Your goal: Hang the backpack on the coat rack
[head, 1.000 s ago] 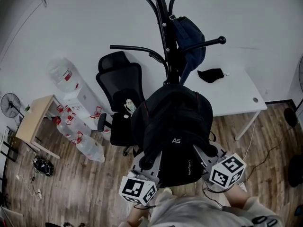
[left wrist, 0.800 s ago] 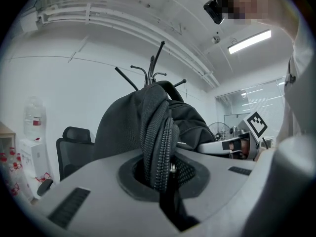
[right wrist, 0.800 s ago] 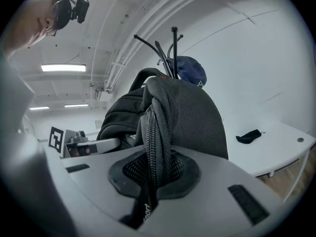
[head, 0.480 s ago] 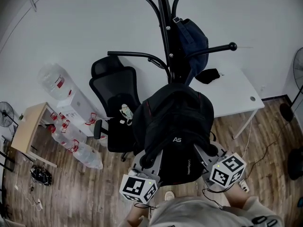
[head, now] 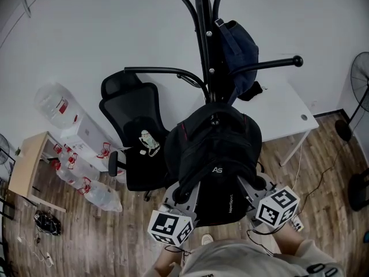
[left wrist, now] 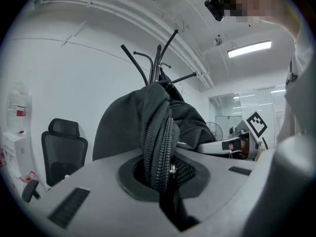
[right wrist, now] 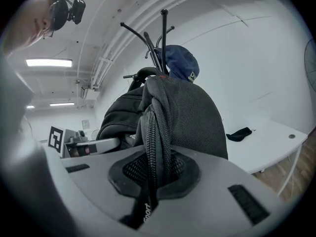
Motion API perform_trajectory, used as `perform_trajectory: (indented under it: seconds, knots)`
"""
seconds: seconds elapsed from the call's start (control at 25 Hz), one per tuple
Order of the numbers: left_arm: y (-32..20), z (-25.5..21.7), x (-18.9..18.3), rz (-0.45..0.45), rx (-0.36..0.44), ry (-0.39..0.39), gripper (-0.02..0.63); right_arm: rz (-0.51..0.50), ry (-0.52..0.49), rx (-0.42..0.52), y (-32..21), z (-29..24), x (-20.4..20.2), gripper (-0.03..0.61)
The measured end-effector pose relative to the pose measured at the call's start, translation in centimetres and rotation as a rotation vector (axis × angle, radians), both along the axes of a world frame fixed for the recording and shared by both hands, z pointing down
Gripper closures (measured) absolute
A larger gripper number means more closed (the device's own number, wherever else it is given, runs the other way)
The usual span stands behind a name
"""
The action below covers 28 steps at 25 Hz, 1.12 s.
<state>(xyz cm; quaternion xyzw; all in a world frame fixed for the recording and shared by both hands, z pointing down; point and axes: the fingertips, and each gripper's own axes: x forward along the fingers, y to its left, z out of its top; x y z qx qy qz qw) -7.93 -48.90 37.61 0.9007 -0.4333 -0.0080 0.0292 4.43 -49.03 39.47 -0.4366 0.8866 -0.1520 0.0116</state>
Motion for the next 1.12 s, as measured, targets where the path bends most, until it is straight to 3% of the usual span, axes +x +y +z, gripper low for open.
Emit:
perform_trajectory:
  seconds: [0.68,1.12]
  knots:
    - [-4.5,3.1,-1.0,0.073,-0.066,0.013,0.584,0.066,-0.025,-0.080,-2.7,3.2,-1.1,0.549]
    - [-5.0,4.9,-1.1,0.107,-0.053,0.013,0.583,0.105,-0.022,-0.060,-2.4,4.7,-1.3,0.548]
